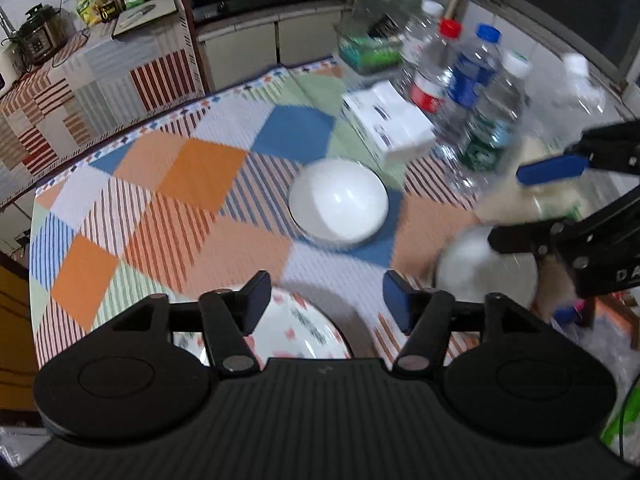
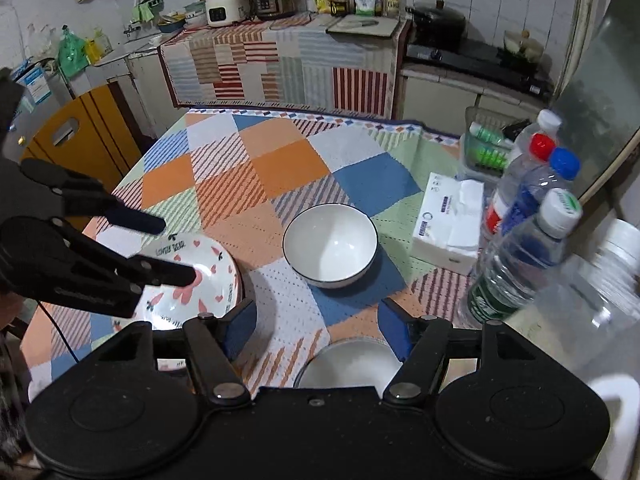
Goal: Organize plates and bowls
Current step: 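Carry the held bowl toward the white bowl beside the rice bag, then lower the held bowl into the other white bowl and open the right gripper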
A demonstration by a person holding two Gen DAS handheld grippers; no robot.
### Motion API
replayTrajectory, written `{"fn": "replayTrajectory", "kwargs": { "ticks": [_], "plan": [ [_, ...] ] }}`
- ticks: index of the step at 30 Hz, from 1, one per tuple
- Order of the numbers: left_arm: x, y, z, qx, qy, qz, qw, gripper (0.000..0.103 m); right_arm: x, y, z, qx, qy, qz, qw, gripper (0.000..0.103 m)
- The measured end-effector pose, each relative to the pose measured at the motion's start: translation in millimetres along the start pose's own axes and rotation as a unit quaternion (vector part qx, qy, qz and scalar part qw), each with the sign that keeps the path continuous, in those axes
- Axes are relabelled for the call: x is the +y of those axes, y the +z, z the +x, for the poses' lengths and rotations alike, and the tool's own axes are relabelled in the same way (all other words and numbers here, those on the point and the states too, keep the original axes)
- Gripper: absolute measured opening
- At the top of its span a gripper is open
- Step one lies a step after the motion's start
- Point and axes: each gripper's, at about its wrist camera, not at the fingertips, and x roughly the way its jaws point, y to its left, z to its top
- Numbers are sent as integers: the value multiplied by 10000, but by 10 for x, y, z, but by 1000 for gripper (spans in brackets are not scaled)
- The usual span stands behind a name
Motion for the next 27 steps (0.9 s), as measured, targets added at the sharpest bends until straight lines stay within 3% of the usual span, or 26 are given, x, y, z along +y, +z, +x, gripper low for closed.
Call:
{"fn": "replayTrajectory", "kwargs": {
  "ticks": [4, 13, 19, 24, 26, 27],
  "plan": [
    [176, 116, 255, -174, -122, -160, 9996, 63, -159, 156, 362, 190, 255, 424, 9986, 71],
    [447, 191, 1041, -196, -312, -866, 9956, 63, -500, 328, 1326, 530, 257, 1388, 9886, 67],
    [567, 120, 1500, 25, -288, -1447, 9890, 61, -694, 296, 1822, 640, 3, 1923, 9792, 46],
    [525, 88, 1716, 170, -259, -1553, 9874, 58, -694, 246, 2047, 599, -256, 1856, 9805, 24],
    [503, 82, 1753, 171, -268, -1579, 9869, 52, -688, 231, 2100, 560, -305, 1810, 9814, 13],
    [495, 79, 1780, 226, -298, -1596, 9865, 41, -693, 224, 2119, 534, -330, 1811, 9815, 13]
  ]
}}
